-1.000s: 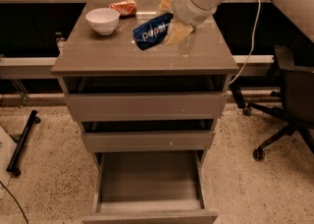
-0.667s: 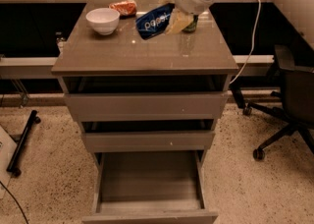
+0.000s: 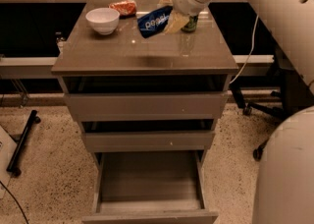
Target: Pick pepsi can from bottom drawer and place on counter
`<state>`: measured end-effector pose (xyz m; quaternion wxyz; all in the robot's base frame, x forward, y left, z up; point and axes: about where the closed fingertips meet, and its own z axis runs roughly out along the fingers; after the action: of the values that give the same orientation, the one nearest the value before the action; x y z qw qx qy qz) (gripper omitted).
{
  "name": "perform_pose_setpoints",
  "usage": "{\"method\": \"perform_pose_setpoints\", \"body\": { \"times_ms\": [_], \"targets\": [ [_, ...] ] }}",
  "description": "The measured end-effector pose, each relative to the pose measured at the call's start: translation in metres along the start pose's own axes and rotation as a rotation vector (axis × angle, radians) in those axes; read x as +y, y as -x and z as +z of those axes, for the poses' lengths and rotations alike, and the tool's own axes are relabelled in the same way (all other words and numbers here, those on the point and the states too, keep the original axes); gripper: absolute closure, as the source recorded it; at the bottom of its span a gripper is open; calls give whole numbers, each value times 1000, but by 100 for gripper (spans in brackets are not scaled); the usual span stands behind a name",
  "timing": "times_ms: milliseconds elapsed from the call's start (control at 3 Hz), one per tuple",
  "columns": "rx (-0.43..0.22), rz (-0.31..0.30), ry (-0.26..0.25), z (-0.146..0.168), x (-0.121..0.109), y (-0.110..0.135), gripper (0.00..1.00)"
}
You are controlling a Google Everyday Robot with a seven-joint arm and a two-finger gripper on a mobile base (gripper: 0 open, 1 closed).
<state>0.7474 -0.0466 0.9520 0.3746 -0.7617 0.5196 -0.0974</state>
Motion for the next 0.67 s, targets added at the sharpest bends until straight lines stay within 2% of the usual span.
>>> {"method": "perform_pose_setpoints", "body": {
  "times_ms": [333, 667],
  "targets": [
    [10, 29, 21, 26, -3, -16, 87],
    [27, 79, 48, 50, -2, -32, 64]
  ]
}}
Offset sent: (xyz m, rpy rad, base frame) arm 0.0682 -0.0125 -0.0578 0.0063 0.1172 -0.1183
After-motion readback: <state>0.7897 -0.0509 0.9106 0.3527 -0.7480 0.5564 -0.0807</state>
